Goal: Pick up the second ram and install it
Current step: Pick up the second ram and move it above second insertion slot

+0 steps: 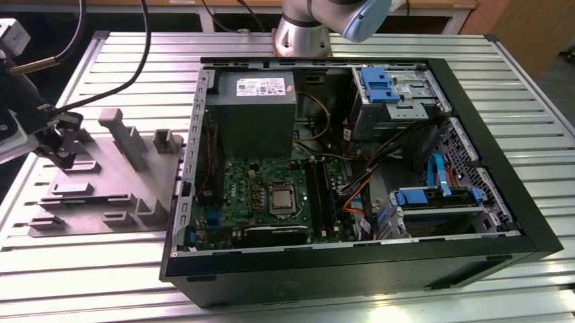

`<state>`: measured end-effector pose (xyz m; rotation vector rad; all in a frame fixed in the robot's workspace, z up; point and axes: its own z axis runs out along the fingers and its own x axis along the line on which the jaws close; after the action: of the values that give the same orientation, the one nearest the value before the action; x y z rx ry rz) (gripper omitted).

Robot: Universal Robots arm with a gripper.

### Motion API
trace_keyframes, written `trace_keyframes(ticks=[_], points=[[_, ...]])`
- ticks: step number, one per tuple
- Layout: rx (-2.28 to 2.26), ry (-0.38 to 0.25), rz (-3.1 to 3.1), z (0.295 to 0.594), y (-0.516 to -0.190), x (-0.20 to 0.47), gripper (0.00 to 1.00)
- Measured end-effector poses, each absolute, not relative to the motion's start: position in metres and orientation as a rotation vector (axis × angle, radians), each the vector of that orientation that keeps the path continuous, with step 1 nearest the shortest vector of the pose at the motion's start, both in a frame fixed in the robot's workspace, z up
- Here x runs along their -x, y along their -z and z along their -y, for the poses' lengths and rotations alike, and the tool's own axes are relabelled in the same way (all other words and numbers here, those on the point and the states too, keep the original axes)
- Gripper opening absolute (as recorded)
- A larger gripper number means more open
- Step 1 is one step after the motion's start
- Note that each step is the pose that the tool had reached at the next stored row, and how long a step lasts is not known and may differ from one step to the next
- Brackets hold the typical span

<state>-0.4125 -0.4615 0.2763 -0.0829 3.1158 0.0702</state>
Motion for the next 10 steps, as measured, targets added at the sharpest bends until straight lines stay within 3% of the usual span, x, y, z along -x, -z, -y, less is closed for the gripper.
trace_keyframes(ticks=[10], points=[[0.366, -0.073, -3.099, 0.4615, -0.2711, 0.4124, 0.1]])
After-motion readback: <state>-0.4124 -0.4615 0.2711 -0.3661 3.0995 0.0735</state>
